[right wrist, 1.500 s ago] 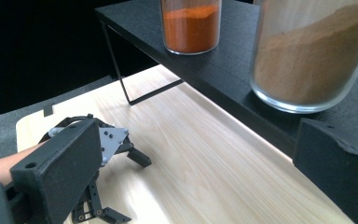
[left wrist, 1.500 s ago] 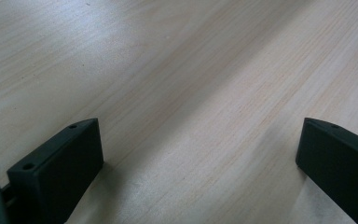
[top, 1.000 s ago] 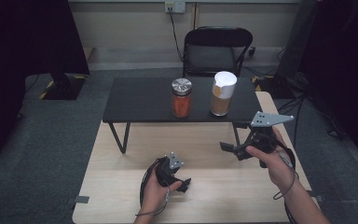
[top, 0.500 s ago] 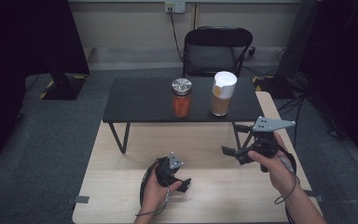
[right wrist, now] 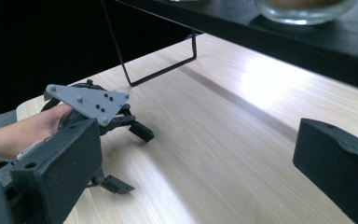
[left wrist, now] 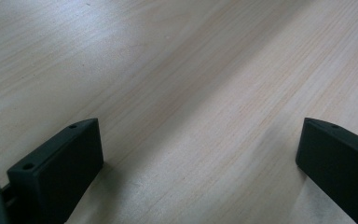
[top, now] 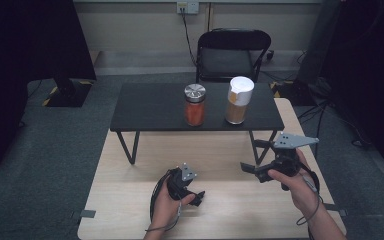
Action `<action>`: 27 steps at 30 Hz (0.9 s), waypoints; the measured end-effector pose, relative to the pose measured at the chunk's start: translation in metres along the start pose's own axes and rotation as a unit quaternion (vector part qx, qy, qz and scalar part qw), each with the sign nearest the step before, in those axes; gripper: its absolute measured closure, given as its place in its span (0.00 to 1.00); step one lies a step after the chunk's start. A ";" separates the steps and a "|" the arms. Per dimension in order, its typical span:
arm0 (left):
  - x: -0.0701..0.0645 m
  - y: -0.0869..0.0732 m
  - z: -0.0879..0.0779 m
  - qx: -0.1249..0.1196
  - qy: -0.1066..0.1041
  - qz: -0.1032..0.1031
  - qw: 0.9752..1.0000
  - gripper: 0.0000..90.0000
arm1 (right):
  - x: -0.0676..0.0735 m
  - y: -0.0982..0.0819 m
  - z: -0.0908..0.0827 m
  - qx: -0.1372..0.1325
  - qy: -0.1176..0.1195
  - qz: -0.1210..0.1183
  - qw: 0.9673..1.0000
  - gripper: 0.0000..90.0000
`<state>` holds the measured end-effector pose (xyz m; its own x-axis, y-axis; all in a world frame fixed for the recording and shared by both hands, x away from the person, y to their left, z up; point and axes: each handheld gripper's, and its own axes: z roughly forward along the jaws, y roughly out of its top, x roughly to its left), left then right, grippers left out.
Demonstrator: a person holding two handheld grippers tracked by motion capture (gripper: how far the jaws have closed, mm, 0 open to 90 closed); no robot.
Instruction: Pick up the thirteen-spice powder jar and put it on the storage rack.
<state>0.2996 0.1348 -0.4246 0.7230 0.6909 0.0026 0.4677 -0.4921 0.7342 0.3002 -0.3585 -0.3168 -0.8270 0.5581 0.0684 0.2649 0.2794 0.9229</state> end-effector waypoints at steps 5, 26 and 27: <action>0.000 0.000 0.000 0.000 0.000 0.000 1.000 0.00 | -0.001 -0.009 -0.001 0.003 0.001 0.002 1.000 0.00; 0.000 0.000 0.000 0.000 0.000 0.000 1.000 0.00 | -0.006 -0.048 -0.009 0.004 -0.004 0.022 1.000 0.00; 0.000 0.000 0.000 0.000 0.000 0.000 1.000 0.00 | -0.006 -0.050 -0.009 0.002 -0.005 0.022 1.000 0.00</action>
<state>0.2996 0.1348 -0.4247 0.7229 0.6909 0.0027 0.4675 -0.4920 0.7344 0.2871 -0.3827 -0.3596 -0.8098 0.5774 0.1043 0.3024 0.2584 0.9175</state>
